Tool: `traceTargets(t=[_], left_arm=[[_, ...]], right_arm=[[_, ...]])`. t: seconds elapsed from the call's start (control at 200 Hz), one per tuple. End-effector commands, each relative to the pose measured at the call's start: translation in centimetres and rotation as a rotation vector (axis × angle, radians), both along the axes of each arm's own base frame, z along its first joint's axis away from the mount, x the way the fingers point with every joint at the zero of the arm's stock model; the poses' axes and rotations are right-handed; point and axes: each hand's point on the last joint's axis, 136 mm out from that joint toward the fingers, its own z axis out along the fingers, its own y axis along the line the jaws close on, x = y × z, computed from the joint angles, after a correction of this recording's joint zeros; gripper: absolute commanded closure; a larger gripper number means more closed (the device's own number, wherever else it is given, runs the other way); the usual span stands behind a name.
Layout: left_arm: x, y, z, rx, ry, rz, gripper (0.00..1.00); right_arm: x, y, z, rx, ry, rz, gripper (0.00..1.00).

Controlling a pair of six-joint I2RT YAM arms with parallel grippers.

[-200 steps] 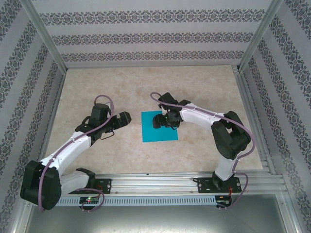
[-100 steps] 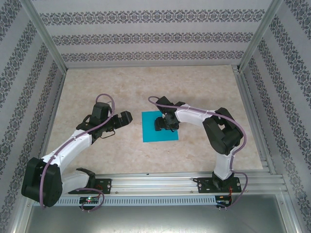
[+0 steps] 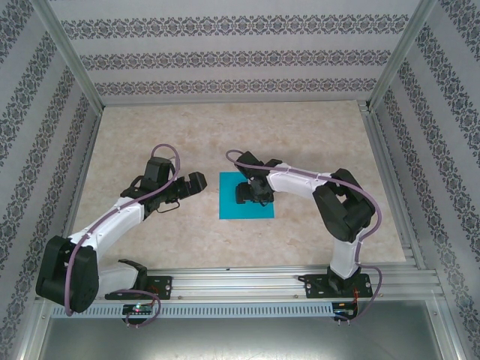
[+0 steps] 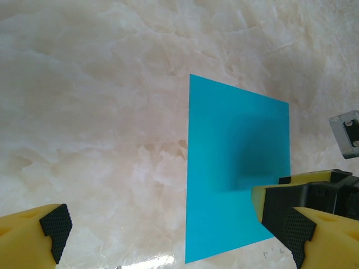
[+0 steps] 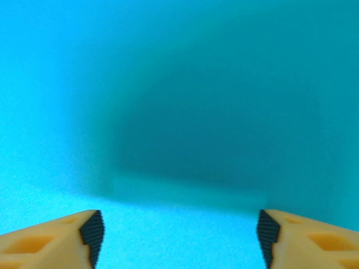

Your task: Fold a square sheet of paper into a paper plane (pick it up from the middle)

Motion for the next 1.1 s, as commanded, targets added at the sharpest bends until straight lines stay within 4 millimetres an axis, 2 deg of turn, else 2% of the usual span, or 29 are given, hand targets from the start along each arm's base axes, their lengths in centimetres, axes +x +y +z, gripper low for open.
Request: traceTargets(t=[0.0,0.1,0.195,0.325,0.829,1.094], left_arm=[[1.1,0.0,1.2,-0.015,-0.056,0.007,0.00],[1.2,0.2,0.7,-0.008,-0.050,0.022,0.00],[1.3,0.6,0.3,0.010,-0.048,0.041,0.00],[1.3,1.1,0.1,0.039,-0.055,0.057,0.00],[1.3,1.2,0.3,0.067,-0.070,0.029,0.00],[1.3,1.2,0.7,0.075,-0.074,0.018,0.00]], right_arm=[[0.8,0.4,3.0,-0.017,-0.059,0.052,0.12],[1.3,0.2,3.9,-0.064,-0.069,0.027,0.02],[1.5,-0.4,3.6,-0.157,-0.049,-0.013,0.02],[1.6,-0.3,2.4,-0.209,-0.010,-0.042,0.02],[2.6,2.0,0.4,-0.177,0.057,-0.080,0.02],[2.0,1.5,-1.6,-0.199,0.091,-0.090,0.02]])
